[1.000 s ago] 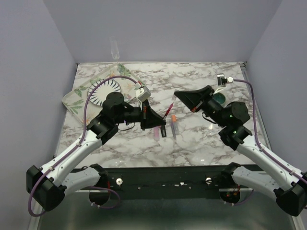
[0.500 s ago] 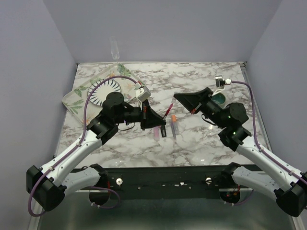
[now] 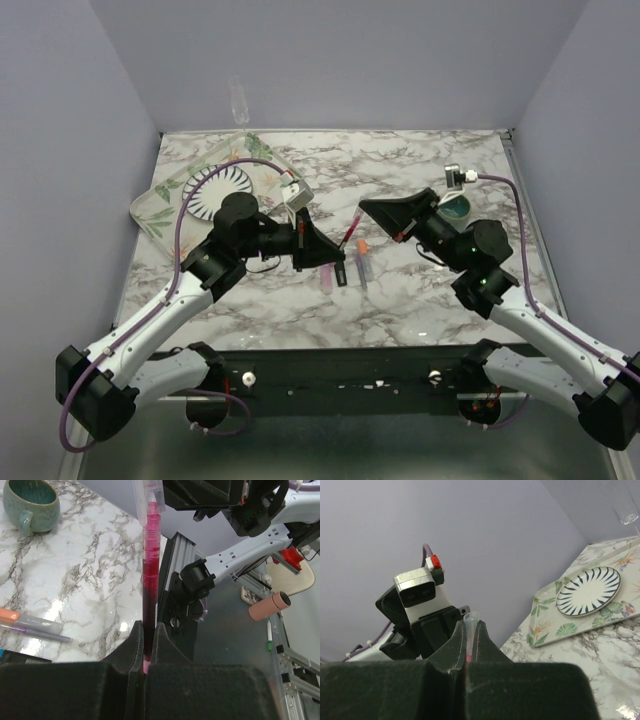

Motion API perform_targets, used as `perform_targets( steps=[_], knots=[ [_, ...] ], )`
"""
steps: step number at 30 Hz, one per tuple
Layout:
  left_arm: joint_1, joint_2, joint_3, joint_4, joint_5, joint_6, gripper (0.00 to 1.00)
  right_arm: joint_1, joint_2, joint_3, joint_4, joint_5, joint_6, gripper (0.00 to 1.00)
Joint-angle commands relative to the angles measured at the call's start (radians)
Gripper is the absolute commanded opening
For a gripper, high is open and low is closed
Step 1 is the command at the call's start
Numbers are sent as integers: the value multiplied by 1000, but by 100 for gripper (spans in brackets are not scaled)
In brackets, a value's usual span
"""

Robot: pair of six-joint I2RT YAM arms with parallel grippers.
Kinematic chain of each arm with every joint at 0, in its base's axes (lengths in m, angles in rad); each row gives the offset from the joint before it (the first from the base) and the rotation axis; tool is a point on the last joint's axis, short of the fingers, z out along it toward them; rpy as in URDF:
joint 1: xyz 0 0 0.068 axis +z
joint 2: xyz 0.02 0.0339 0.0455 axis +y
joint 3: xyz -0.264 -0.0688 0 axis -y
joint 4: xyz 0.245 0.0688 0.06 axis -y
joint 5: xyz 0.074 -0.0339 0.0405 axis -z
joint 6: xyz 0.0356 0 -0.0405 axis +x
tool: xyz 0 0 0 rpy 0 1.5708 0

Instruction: Insert the pens into the pen caps

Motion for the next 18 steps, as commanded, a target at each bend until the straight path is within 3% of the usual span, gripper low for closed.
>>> perform_targets(
  steps=[1,18],
  knots=[
    [23,-17,-21,85,-21,-65,0,58,11,-22,16,57,-49,1],
    [65,-24,-67,257,-15,-205,0,167,7,-57,-23,201,-213,1]
  ],
)
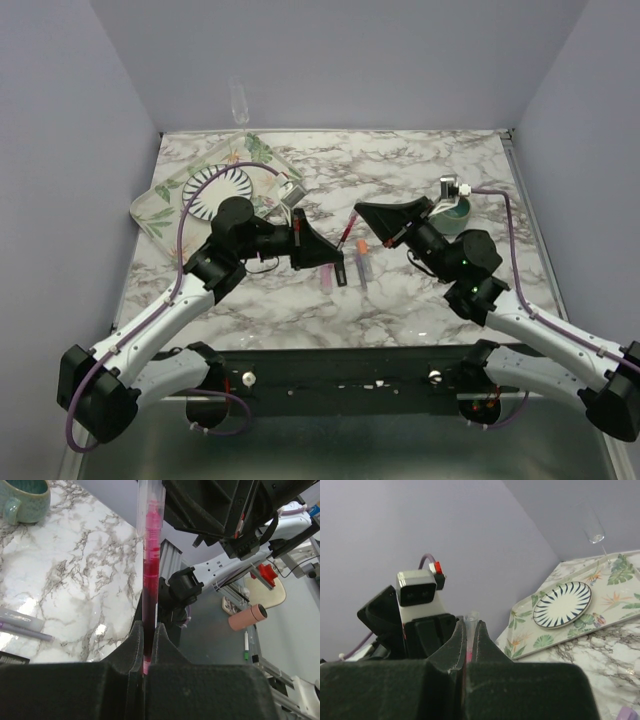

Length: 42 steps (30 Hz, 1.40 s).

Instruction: Insert the pens into the pen caps

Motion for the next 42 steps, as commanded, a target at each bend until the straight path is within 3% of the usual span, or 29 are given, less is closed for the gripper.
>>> perform_targets(
  steps=[1,11,24,42],
  knots=[
    [27,-22,14,131,-50,-33,0,40,-3,0,-101,-29,-81,1],
    [28,-45,29,71,-116,27,0,48,4,11,-158,-176,-46,1],
    [34,16,183,8,-168,65,0,79,-5,-80,-170,-228,-77,1],
    [34,150,351,60,-205,25,0,161,26,-143,-179,-281,-48,1]
  ],
)
